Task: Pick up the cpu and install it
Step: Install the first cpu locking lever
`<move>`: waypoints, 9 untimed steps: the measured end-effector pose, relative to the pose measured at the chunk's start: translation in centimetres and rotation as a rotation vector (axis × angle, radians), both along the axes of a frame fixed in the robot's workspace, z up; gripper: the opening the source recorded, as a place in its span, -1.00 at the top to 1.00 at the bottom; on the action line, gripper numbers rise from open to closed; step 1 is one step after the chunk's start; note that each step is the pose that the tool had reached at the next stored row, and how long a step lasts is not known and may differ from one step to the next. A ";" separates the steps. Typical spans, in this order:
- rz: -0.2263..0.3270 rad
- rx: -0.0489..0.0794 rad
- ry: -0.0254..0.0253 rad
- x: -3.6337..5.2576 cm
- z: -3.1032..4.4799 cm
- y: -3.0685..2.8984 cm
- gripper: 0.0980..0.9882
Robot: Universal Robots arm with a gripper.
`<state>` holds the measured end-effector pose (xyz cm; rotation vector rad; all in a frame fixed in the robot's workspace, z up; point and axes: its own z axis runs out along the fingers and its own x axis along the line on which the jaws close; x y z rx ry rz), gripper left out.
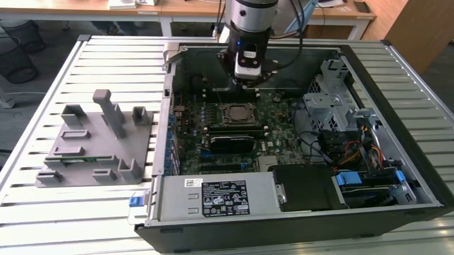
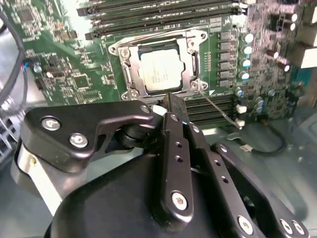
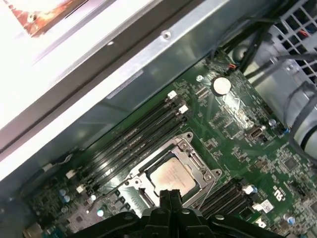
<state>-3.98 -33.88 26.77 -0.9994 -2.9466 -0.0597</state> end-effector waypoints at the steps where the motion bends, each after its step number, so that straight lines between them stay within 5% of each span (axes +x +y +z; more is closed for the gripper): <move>1: 0.018 0.000 0.0000 0.00 0.00 0.00 0.98; 9: 0.165 0.000 0.0000 0.00 -0.02 0.00 0.98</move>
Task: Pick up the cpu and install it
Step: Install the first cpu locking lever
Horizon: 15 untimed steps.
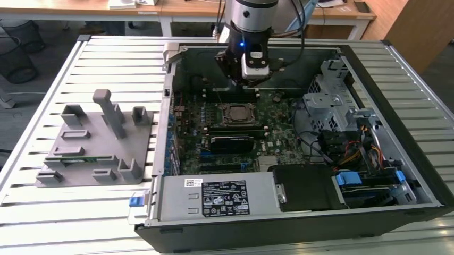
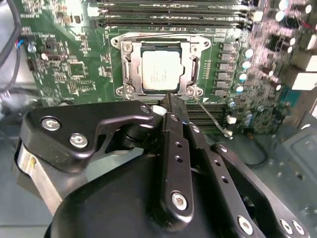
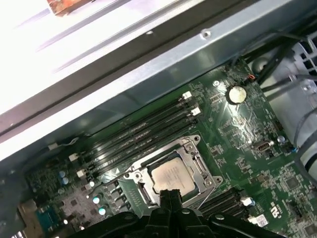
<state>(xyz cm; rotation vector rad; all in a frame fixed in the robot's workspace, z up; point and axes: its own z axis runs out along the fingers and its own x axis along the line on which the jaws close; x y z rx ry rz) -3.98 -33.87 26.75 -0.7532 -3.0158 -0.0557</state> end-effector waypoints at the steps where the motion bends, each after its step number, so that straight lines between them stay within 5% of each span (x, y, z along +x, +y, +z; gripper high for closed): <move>1: 0.018 0.000 0.0000 0.00 0.00 0.00 0.98; 15: 0.270 0.000 0.0000 0.00 -0.12 0.00 0.98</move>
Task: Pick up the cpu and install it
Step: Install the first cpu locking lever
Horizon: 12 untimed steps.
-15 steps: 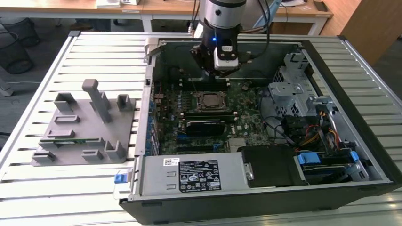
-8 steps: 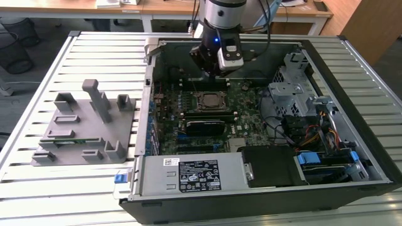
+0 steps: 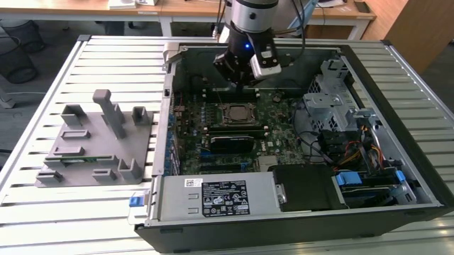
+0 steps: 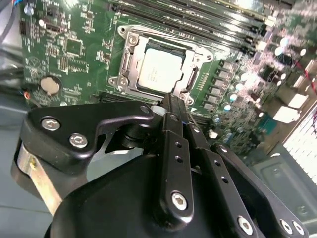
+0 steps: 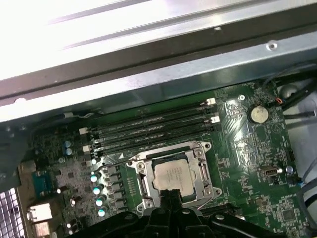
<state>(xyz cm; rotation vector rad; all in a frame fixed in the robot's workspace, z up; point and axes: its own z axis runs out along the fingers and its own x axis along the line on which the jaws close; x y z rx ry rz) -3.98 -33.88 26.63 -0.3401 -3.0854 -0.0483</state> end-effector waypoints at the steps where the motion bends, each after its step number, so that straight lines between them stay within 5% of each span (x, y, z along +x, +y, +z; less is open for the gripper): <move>1: 0.016 0.000 0.0000 0.00 0.00 0.00 0.98; 8: 0.036 0.001 -0.0070 -0.98 -0.12 0.01 0.98; 12: 0.093 0.003 -0.0079 -1.00 -0.19 0.00 0.98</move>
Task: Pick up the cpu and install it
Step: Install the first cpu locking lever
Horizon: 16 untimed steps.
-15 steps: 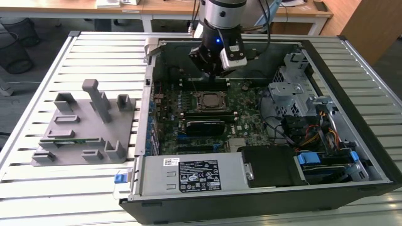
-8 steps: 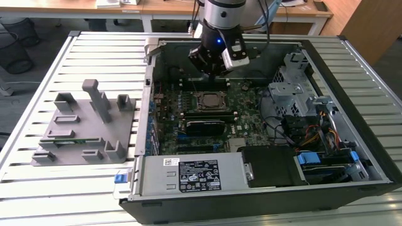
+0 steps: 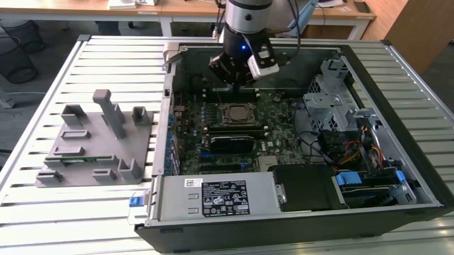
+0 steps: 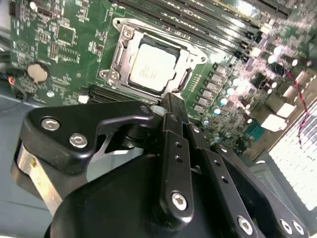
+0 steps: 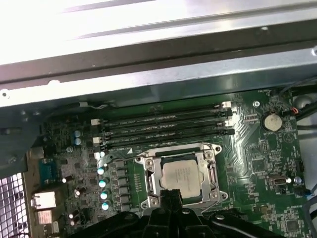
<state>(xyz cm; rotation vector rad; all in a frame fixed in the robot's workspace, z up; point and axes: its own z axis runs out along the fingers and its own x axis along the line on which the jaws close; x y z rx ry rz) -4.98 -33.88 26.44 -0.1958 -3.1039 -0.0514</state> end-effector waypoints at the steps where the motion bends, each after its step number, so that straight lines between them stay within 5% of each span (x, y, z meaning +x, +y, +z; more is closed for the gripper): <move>1: 0.016 0.000 -0.0018 0.00 -0.02 0.00 0.98; 2: 0.026 0.000 -0.0086 0.00 -0.03 0.00 0.98; 6: 0.038 -0.001 -0.0536 -0.08 -0.13 0.00 0.98; 7: 0.040 0.000 -0.0596 -0.14 -0.16 0.00 0.98; 14: 0.121 0.006 -0.0601 -0.29 -0.26 0.00 0.98; 16: 0.123 0.006 -0.0603 -0.95 -0.27 0.00 0.98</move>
